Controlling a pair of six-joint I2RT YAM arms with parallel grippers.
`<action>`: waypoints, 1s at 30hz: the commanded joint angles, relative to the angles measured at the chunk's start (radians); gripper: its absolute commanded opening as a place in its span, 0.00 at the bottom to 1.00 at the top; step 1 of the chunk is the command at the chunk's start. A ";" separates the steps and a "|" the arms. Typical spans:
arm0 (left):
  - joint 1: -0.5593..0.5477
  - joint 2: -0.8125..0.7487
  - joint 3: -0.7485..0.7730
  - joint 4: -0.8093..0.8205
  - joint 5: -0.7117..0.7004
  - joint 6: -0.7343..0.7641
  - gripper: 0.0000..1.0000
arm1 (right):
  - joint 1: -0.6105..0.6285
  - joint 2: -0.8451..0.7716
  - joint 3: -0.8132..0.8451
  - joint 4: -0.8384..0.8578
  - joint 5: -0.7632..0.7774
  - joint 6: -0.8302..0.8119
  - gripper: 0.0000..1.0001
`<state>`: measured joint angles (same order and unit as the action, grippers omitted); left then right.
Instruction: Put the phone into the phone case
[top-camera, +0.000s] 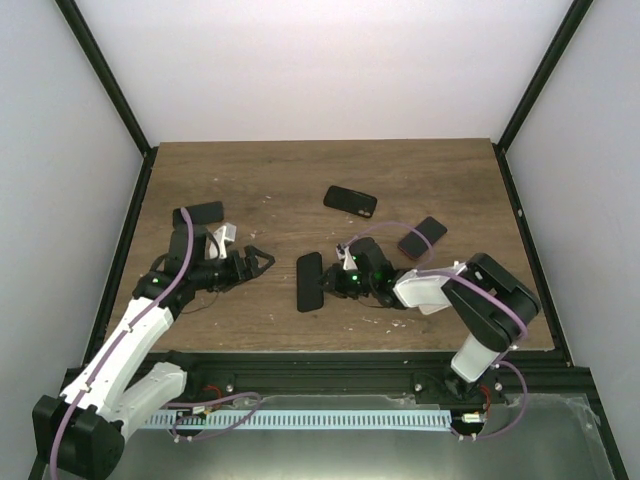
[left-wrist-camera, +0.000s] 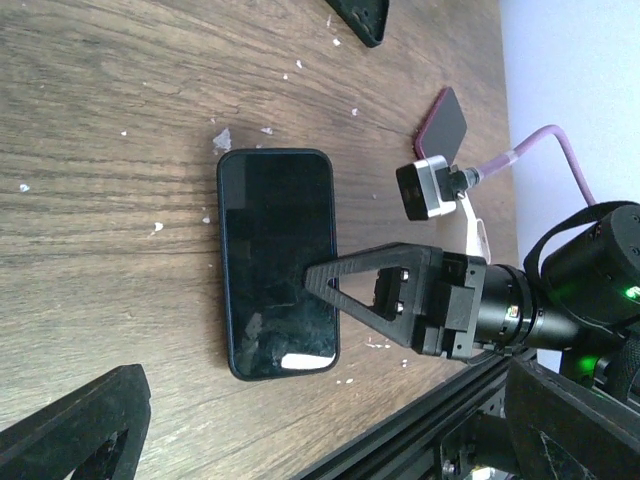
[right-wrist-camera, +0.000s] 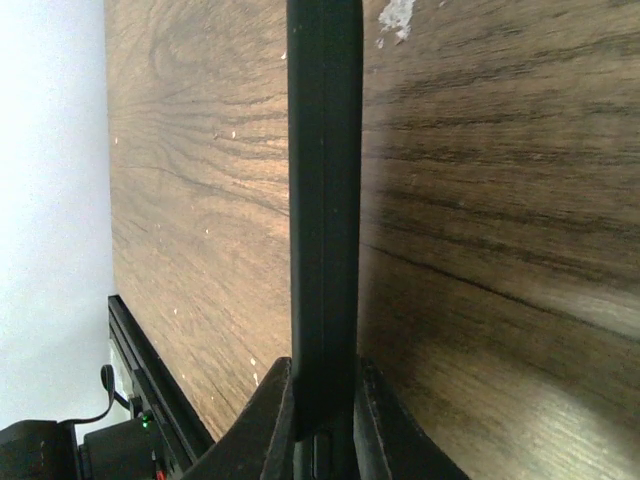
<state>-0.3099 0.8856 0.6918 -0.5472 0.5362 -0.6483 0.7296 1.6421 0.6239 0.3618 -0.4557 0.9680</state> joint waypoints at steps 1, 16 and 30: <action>0.003 -0.005 -0.001 -0.015 -0.019 0.035 0.98 | -0.018 0.017 0.035 0.120 -0.011 0.027 0.04; 0.003 -0.011 0.004 -0.037 -0.043 0.063 0.98 | -0.030 0.042 0.039 0.005 0.070 0.029 0.33; 0.003 -0.020 0.088 -0.114 -0.095 0.129 0.98 | -0.049 -0.259 0.141 -0.583 0.360 0.036 1.00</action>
<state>-0.3099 0.8745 0.7357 -0.6323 0.4557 -0.5591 0.6994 1.4448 0.7025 0.0467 -0.2489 0.9836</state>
